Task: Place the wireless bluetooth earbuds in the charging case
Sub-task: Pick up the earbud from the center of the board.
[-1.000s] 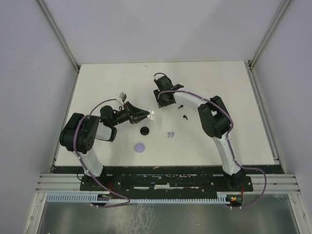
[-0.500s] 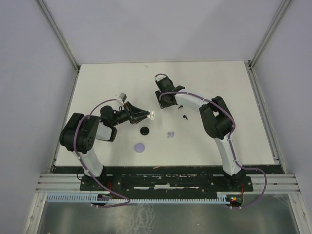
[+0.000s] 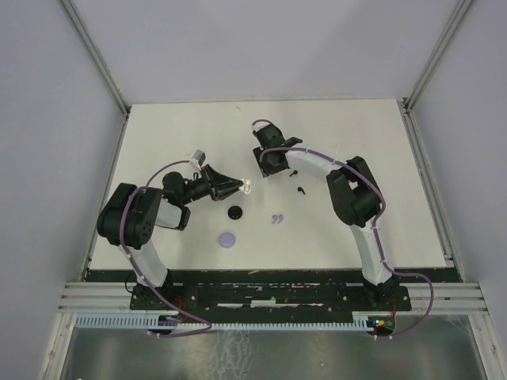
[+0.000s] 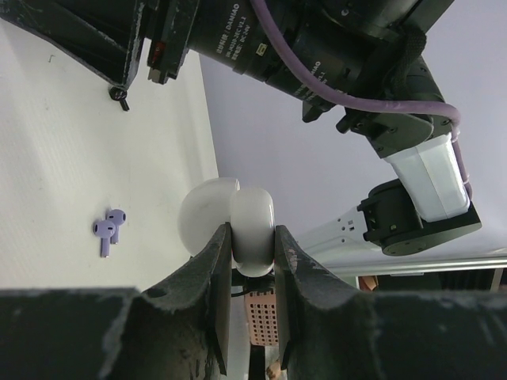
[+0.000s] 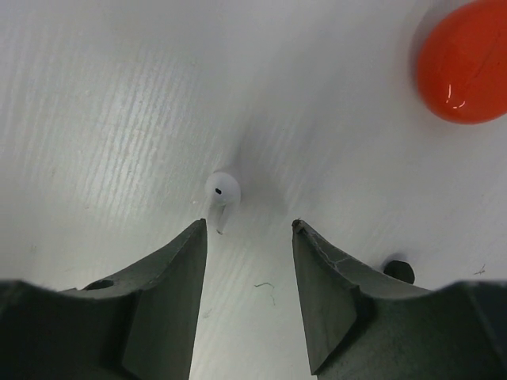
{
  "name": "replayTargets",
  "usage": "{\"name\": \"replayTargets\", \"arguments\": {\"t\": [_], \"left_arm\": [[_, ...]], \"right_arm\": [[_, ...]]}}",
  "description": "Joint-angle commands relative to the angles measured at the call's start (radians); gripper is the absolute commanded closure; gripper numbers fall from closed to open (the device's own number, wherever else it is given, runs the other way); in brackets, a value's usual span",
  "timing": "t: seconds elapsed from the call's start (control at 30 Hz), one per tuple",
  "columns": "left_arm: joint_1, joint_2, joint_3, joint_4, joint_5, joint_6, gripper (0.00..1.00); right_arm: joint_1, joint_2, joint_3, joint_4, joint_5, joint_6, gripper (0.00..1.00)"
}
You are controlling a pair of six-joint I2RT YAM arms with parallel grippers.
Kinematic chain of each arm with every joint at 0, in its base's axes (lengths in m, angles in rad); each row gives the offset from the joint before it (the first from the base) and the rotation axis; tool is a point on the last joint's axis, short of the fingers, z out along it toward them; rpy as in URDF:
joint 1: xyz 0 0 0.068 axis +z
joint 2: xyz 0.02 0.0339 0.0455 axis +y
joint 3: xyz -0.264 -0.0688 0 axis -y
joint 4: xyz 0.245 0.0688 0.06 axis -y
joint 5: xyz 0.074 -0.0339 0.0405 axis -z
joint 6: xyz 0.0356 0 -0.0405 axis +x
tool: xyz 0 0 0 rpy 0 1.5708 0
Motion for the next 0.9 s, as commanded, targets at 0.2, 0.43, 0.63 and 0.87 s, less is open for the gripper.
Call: {"name": "replayTargets", "arguments": {"t": [0.2, 0.43, 0.63, 0.87], "left_arm": [[0.008, 0.015, 0.001, 0.093, 0.026, -0.036, 0.97], [0.008, 0.013, -0.004, 0.124, 0.026, -0.06, 0.97], [0.008, 0.015, -0.008, 0.158, 0.027, -0.085, 0.97], [0.008, 0.024, -0.008, 0.177, 0.029, -0.097, 0.97]], "right_arm": [[-0.001, 0.044, 0.166, -0.061, -0.071, 0.013, 0.45], [0.0, 0.074, 0.199, -0.079, -0.072, 0.048, 0.46], [-0.001, 0.098, 0.224, -0.1, -0.067, 0.064, 0.47], [-0.001, 0.119, 0.243, -0.117, -0.066, 0.072, 0.49]]}}
